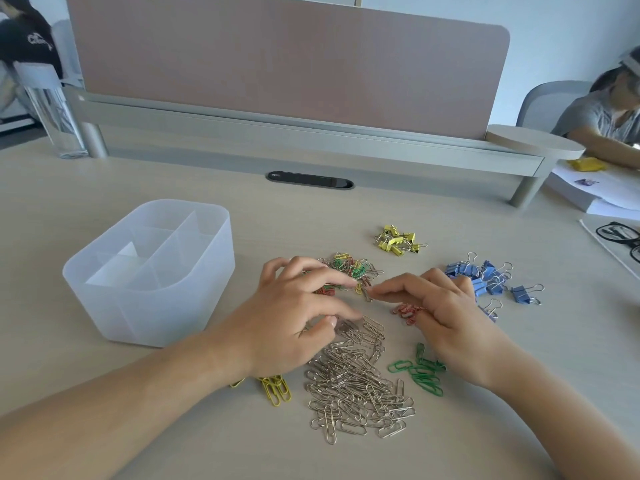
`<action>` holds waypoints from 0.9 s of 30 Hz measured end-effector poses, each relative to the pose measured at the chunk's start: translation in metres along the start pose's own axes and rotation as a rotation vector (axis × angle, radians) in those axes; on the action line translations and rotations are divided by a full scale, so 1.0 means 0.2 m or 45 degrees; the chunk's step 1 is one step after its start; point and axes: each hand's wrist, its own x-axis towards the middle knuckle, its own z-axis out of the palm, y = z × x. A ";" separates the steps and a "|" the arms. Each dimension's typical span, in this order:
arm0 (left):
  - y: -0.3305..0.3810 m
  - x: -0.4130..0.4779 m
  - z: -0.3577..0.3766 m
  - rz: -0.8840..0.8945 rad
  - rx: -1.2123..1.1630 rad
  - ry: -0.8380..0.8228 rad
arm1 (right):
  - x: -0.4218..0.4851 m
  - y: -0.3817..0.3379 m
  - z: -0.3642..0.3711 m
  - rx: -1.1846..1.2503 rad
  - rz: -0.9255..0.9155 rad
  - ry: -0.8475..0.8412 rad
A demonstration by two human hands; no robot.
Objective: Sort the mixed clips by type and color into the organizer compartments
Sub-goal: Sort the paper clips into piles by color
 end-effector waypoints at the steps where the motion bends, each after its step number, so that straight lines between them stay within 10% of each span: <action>1: -0.01 0.00 0.01 -0.008 0.010 -0.009 | 0.00 0.00 0.01 -0.015 0.004 -0.024; 27: 0.00 0.00 0.01 -0.005 -0.004 0.046 | 0.01 -0.01 0.02 -0.207 -0.049 0.054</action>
